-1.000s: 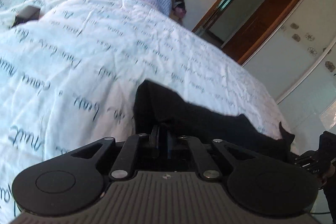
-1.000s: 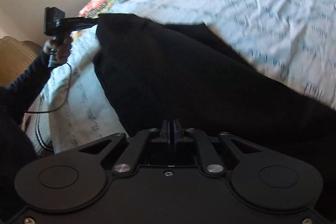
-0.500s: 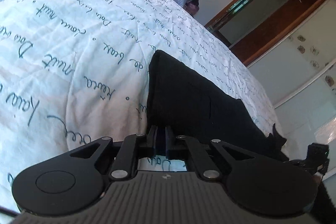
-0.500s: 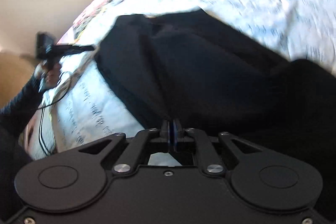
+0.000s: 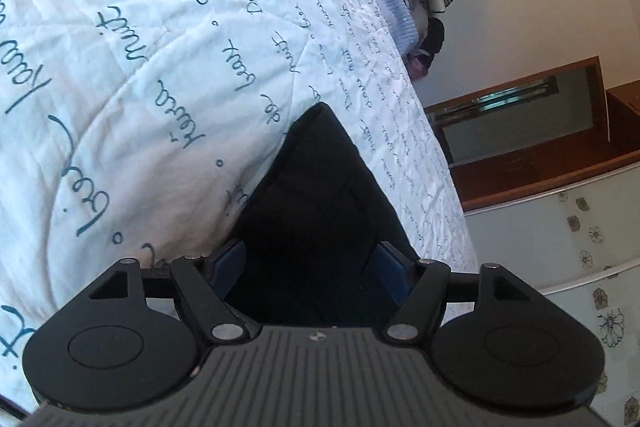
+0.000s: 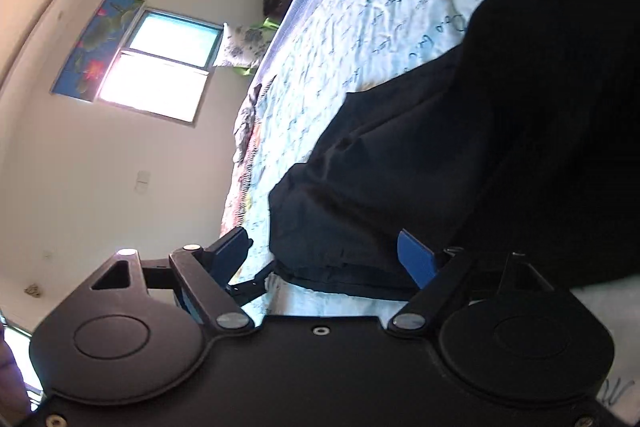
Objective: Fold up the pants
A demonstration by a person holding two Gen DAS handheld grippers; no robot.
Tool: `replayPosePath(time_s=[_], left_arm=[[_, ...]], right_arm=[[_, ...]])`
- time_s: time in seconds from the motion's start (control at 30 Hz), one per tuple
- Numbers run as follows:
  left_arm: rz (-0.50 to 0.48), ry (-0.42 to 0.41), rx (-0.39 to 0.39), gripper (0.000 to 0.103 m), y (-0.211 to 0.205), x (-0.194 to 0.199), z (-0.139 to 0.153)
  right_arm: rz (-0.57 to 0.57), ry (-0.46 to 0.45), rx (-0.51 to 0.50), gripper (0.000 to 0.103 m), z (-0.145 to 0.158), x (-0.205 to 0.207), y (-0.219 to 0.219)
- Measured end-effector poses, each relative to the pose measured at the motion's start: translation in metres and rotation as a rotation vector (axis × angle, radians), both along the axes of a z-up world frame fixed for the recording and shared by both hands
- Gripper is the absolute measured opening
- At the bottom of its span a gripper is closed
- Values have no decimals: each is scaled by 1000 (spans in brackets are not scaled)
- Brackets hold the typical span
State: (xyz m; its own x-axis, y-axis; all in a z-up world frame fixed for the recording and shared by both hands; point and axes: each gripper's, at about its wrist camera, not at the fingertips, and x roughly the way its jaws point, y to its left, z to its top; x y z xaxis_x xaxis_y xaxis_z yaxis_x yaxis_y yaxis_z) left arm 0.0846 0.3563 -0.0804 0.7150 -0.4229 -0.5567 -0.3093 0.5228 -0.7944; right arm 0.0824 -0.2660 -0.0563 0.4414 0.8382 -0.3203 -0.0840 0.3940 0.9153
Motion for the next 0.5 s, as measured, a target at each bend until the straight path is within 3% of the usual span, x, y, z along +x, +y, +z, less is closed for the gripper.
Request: replayPosePath(time_s=[0.17,0.37,0.4,0.43,0.5], left_arm=[[-18,3,-1,72,-10,5,4],[-3,31,-11,70,-14,18,-11],[-3,29,35,65,-18,20,-8],[-15,47,132,42,-24,23,-3],[-54,81,317,31,-39,26,9]], right_arm=[[0,-10,-38,83,2,-4,4],[-11,-4,-73,83,-8,-2,6],[-11,1,-80,83,-9,-1,8],[-12,6,-96,83,-10,0,11],[-23,-1,-153,80,-7,0,16]])
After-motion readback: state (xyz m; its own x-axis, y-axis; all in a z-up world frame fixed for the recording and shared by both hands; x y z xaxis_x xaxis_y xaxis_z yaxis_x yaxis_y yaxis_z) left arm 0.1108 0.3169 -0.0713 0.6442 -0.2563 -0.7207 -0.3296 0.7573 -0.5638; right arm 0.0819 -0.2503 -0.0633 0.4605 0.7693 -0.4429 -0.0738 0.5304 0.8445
